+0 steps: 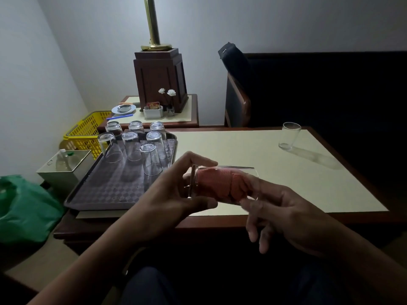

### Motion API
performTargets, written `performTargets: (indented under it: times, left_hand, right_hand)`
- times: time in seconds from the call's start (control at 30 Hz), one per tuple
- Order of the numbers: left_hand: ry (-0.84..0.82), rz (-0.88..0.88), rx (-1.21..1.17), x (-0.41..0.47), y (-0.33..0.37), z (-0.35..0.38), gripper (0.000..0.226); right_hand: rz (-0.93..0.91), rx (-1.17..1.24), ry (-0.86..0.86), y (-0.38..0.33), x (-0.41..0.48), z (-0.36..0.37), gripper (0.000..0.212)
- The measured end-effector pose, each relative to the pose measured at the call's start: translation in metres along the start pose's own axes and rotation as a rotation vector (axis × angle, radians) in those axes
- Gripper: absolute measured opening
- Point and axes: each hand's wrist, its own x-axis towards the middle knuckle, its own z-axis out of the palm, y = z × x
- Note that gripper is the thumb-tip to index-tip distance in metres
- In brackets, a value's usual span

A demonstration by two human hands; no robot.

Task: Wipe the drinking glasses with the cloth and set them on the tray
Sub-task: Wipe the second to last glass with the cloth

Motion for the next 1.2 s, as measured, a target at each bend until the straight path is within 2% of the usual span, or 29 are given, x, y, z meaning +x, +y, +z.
performTargets:
  times: [0.03, 0.13, 0.17, 0.27, 0.33, 0.43, 0.5, 0.6, 0.67, 0.73, 0.8, 0.93, 1.03, 1.1, 1.2]
  left_hand:
    - [-0.003, -0.033, -0.048, 0.001, -0.002, 0.002, 0.052]
    - [-0.011, -0.274, -0.375, 0.006, -0.006, 0.010, 0.042]
    - [0.010, -0.291, -0.395, 0.007, -0.009, 0.010, 0.038]
    - [0.038, -0.152, -0.271, 0.005, -0.019, 0.006, 0.038]
    - [0.022, -0.010, -0.149, 0.002, -0.019, 0.003, 0.043]
    - [0.038, 0.090, -0.100, 0.001, -0.017, 0.004, 0.047]
    - [0.063, 0.088, -0.062, 0.003, -0.019, 0.006, 0.053]
    - [0.071, -0.095, -0.136, 0.005, -0.022, 0.006, 0.066]
    - [0.012, -0.292, -0.387, 0.006, -0.021, 0.007, 0.053]
    - [-0.017, -0.355, -0.507, 0.007, -0.024, 0.009, 0.042]
    - [0.023, -0.247, -0.404, 0.008, -0.030, 0.010, 0.040]
    - [0.100, 0.160, 0.072, 0.007, -0.036, 0.007, 0.045]
    - [0.119, 0.289, 0.306, 0.005, -0.040, 0.014, 0.047]
    - [0.153, 0.243, 0.239, 0.003, -0.040, 0.021, 0.052]
    - [0.169, 0.056, -0.062, 0.004, -0.034, 0.024, 0.060]
  right_hand:
    - [0.007, 0.017, 0.033, 0.000, 0.001, 0.000, 0.040]
    - [-0.010, -0.058, 0.112, 0.004, 0.002, 0.003, 0.039]
    - [-0.018, -0.086, 0.116, 0.005, 0.001, 0.005, 0.041]
    - [-0.019, -0.086, 0.033, 0.006, 0.002, 0.010, 0.042]
    - [0.024, 0.008, 0.024, 0.007, 0.004, 0.009, 0.043]
    - [0.057, 0.152, 0.126, 0.011, 0.008, 0.004, 0.049]
    - [0.022, 0.167, 0.199, 0.013, 0.010, 0.003, 0.045]
    - [-0.032, 0.123, 0.262, 0.015, 0.009, 0.004, 0.034]
    - [-0.054, 0.072, 0.295, 0.017, 0.007, 0.003, 0.032]
    - [-0.057, 0.023, 0.282, 0.018, 0.004, 0.003, 0.032]
    - [-0.035, 0.004, 0.249, 0.015, 0.003, 0.003, 0.036]
    - [0.061, 0.125, 0.311, 0.015, 0.009, -0.005, 0.047]
    - [0.061, 0.093, 0.302, 0.017, 0.009, -0.011, 0.027]
    - [0.030, -0.055, 0.225, 0.016, 0.004, -0.013, 0.027]
    - [-0.086, -0.290, 0.180, 0.018, -0.001, -0.018, 0.040]
